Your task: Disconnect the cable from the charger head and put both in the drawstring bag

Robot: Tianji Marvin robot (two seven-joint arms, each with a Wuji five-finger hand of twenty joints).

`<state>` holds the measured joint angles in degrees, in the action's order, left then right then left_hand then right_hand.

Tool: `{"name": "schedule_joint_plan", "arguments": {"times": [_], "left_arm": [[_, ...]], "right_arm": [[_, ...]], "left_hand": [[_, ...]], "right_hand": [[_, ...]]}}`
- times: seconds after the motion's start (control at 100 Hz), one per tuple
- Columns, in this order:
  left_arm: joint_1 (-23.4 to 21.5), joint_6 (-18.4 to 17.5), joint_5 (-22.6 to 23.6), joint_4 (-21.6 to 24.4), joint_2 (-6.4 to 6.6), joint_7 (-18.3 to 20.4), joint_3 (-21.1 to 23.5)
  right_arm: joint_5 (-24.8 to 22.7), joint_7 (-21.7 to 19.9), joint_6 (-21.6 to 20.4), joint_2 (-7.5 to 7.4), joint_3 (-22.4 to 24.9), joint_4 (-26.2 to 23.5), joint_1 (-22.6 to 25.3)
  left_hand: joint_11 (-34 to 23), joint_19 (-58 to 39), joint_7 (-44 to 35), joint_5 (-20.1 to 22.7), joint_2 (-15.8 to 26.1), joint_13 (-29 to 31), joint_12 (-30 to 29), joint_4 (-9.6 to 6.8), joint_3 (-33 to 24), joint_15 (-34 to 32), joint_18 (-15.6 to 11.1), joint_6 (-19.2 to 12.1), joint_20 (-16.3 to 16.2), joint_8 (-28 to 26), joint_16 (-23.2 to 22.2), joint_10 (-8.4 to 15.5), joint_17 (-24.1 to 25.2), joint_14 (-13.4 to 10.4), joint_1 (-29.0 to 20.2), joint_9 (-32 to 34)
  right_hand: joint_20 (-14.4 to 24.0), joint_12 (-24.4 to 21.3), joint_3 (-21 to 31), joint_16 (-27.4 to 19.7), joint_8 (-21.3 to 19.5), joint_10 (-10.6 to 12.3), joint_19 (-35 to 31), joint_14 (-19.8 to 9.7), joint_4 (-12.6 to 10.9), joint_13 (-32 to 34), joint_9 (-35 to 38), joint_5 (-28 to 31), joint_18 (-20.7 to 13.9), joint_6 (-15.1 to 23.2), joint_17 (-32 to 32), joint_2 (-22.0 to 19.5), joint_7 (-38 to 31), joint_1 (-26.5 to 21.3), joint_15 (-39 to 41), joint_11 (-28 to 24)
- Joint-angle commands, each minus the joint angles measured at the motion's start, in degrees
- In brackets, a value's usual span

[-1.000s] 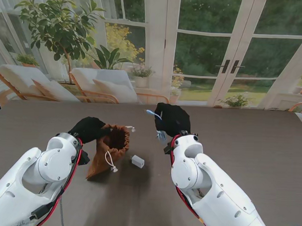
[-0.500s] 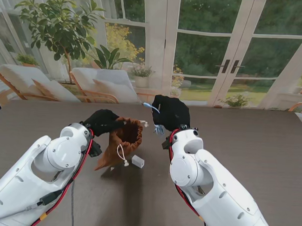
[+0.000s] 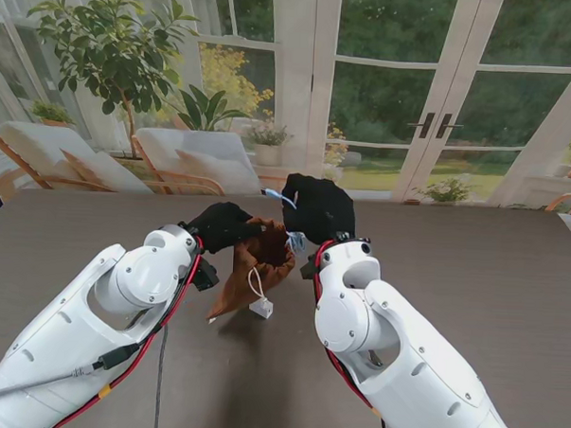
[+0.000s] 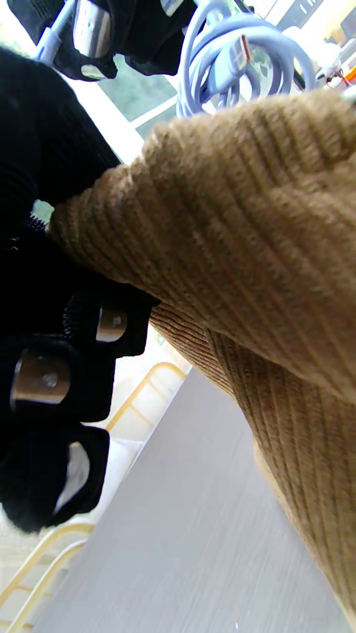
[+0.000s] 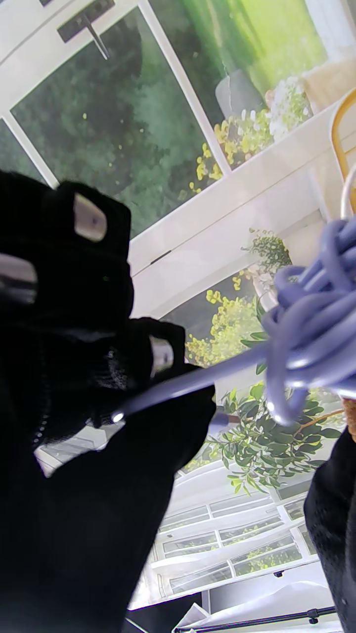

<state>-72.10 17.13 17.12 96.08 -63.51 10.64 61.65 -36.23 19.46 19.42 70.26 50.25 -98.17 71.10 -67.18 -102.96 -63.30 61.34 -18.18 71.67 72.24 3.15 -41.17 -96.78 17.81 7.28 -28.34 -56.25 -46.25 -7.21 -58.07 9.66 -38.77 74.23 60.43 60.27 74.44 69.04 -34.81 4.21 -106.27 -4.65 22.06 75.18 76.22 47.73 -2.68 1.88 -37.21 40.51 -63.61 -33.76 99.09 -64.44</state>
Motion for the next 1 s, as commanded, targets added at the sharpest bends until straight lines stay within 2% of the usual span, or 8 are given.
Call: {"name": "schedule_joint_plan", "arguments": {"times": [0.0,0.3,0.48,0.74,0.99], "left_arm": [[0.7,-0.3,-1.1,0.1,-0.9,0.9,-0.5],[1.6,-0.6,-5.8,-0.9,-1.83,-0.3,-1.9],[1.3,-0.7,-7.2,-0.6,-2.01,-0.5,-1.7],[0.8,-0.4,-11.8,-0.6,-2.53,-0.8,-1.0],[0.4,-0.4,-13.2,-0.4,-2.6,-0.7,-0.5]], "right_arm": [[-0.1,-0.7,0.2,0.42,-0.2,-0.8,-0.2],[0.3,0.4,0.9,0.94,-0.9,-0.1,-0.5],[0.5,1.4,0.8,1.24,-1.3,0.7,-0.6],[0.8,3.1,0.4,1.7,-1.6,1.9,-0.4],[1.2,4.5,-0.6,2.01,-1.6,3.0,0.1]], "left_hand": [[-5.5,-15.3,-1.5,3.1,0.9,1.3,-0.4,-2.38,-1.1,-5.1,-3.0,7.1,0.3,-0.9,0.7,4.9,-3.5,-13.2,-1.8,2.8],[-4.8,-15.0,-1.4,3.0,0.9,1.3,-0.2,-2.23,-0.9,-4.6,-1.9,7.7,0.3,-0.8,0.9,4.3,-3.4,-12.2,-2.2,2.8],[-4.6,-15.0,-1.3,2.8,1.0,1.3,0.0,-2.15,-0.7,-4.6,-1.5,7.7,0.3,-0.7,0.9,4.2,-3.4,-11.8,-2.4,2.8],[-4.1,-14.7,-1.2,2.6,1.2,1.3,0.4,-1.97,-0.4,-4.4,-0.4,8.3,0.1,-0.7,0.8,3.5,-3.3,-10.6,-3.1,2.8],[-4.0,-14.6,-1.1,2.4,1.4,1.3,0.5,-1.91,0.0,-4.4,-0.1,8.5,-0.1,-0.7,0.8,3.4,-3.3,-10.6,-3.4,2.8]], "right_hand": [[3.3,-0.4,3.2,1.1,-7.0,-7.3,-13.7,-9.2,-1.3,0.5,6.4,6.1,-5.6,8.3,-33.5,-4.2,-9.7,-4.2,4.6,-3.5],[3.3,-0.4,3.2,1.0,-7.0,-7.3,-13.7,-9.2,-1.3,0.5,6.4,6.0,-5.6,8.4,-33.5,-4.3,-9.7,-4.1,4.5,-3.5],[3.3,-0.4,3.1,1.0,-7.1,-7.2,-13.7,-9.2,-1.3,0.5,6.4,5.9,-5.6,8.4,-33.5,-4.3,-9.7,-4.1,4.5,-3.4],[3.3,-0.4,3.1,1.0,-7.1,-7.1,-13.7,-9.3,-1.2,0.5,6.4,5.8,-5.6,8.5,-33.5,-4.3,-9.8,-4.1,4.5,-3.4],[3.3,-0.4,3.1,1.0,-7.0,-6.9,-13.7,-9.4,-1.1,0.5,6.4,5.6,-5.6,8.7,-33.5,-4.4,-9.9,-4.0,4.5,-3.3]]}}
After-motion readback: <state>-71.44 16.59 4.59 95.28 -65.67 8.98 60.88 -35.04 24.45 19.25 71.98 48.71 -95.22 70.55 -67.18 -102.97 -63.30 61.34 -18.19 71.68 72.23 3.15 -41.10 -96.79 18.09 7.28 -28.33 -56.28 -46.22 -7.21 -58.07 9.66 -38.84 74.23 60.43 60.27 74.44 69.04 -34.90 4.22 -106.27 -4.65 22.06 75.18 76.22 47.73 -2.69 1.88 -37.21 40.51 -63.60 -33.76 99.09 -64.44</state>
